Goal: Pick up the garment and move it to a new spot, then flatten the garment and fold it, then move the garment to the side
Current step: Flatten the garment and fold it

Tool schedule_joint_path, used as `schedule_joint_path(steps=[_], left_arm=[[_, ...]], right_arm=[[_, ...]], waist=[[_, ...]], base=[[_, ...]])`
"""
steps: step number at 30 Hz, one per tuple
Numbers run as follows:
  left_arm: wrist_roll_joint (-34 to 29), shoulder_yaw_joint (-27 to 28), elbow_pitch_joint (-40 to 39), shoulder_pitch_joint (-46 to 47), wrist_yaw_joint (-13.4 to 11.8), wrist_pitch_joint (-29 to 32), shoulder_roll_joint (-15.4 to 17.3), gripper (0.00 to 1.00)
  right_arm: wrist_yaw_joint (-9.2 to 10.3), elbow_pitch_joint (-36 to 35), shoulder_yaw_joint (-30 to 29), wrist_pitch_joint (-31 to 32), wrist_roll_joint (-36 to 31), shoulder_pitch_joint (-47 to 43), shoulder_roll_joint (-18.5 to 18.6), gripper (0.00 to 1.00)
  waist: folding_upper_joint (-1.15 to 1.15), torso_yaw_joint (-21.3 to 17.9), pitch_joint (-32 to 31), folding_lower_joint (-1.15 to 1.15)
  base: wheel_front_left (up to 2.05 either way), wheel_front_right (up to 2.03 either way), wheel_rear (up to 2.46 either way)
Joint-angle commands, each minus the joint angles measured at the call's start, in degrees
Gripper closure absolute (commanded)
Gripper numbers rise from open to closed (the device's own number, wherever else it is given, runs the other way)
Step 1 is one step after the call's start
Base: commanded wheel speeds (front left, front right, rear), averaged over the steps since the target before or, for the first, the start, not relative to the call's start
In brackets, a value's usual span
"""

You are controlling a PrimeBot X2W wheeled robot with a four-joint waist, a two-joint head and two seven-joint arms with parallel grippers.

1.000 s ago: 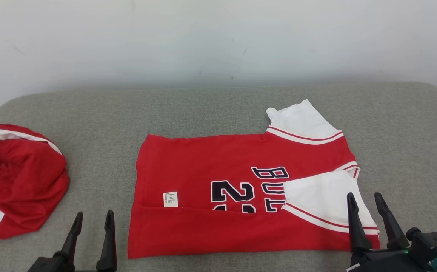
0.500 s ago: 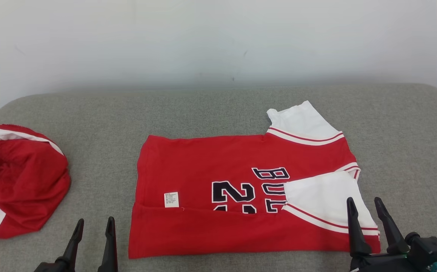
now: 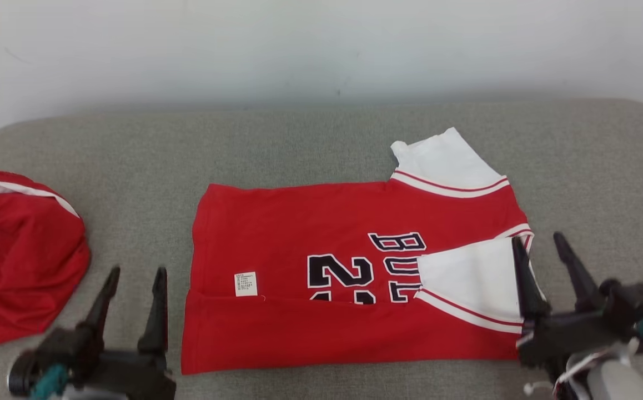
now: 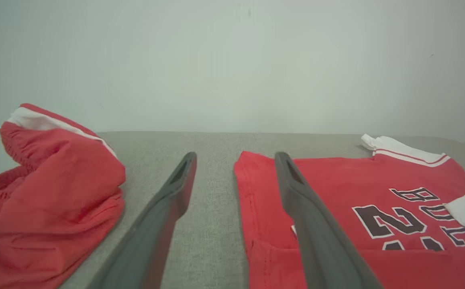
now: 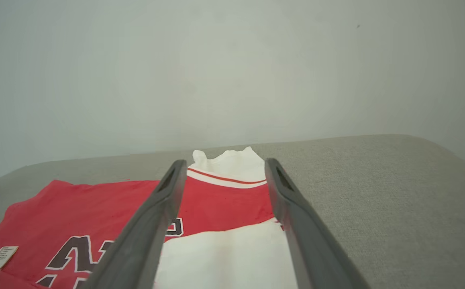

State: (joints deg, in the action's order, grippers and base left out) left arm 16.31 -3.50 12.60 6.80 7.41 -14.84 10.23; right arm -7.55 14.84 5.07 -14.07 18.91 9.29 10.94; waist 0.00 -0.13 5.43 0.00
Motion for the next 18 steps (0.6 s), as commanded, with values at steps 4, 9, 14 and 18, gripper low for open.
schedule_joint_path(steps=[4,9,14,18], left_arm=[[3.4,-2.8,1.5,9.4,0.1,2.1,3.4,0.00],[9.2,-7.9,4.5,21.4,0.0,8.1,7.5,0.00],[15.7,-14.0,8.4,34.5,0.0,15.3,11.6,0.00],[18.4,-17.0,11.0,39.2,0.0,19.1,12.5,0.00]], right_arm=[[0.14,2.5,0.7,2.3,1.9,8.4,2.5,0.00],[0.14,7.4,2.1,6.7,3.4,19.9,4.8,0.00],[0.14,14.4,4.4,11.4,3.6,32.9,6.8,0.00],[0.14,18.3,5.8,13.6,3.7,38.6,7.1,0.00]], waist=[[0.00,0.3,5.9,0.00],[0.00,0.6,11.5,0.00],[0.00,0.7,16.9,0.00],[0.00,0.9,18.7,0.00]], base=[[0.00,0.00,0.00],[0.00,0.00,0.00],[0.00,0.00,0.00],[0.00,0.00,0.00]])
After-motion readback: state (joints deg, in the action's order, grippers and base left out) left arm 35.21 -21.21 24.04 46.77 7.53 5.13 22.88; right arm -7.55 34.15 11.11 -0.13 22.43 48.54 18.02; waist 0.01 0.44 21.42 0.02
